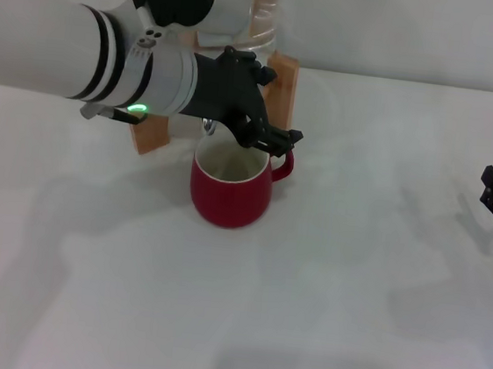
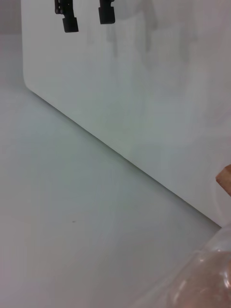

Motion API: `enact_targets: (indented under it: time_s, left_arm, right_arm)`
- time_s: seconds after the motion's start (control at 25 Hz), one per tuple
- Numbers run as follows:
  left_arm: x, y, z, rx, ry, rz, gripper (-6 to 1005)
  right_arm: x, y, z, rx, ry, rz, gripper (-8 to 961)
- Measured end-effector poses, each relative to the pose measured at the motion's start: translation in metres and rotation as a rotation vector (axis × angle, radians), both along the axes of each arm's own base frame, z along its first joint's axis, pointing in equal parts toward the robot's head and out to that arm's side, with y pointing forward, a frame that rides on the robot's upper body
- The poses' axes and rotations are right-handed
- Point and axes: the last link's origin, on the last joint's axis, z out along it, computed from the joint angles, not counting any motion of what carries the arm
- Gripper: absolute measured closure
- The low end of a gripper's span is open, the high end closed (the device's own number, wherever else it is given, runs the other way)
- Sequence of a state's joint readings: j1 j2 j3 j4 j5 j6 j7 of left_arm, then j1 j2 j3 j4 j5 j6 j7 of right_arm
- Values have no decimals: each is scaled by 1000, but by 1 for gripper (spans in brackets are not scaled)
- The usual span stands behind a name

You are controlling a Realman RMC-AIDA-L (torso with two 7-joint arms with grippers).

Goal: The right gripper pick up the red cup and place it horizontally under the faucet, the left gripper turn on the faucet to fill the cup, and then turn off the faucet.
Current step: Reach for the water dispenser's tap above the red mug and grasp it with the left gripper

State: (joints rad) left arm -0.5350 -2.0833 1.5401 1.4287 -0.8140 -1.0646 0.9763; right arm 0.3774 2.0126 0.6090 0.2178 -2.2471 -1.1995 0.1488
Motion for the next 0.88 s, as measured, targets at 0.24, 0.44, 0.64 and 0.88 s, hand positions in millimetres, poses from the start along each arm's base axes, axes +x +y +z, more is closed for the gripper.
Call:
enact_targets:
  time_s: [0.24,0.44,0.64,0.88]
  left_arm:
    - [2,-1,2,-6,0,0,113]
    - [4,-3,5,-3,-5,-2,113]
    - [3,-5,6,-11,-3,2,113]
    - [3,-6,7,-15,-1,1,113]
  right_arm:
    - [0,0,0,0,0,0,89]
    - [0,0,0,-1,-1,1,89]
    - [0,0,0,-2,-1,1,89]
    - [0,0,-1,-4,-2,3,89]
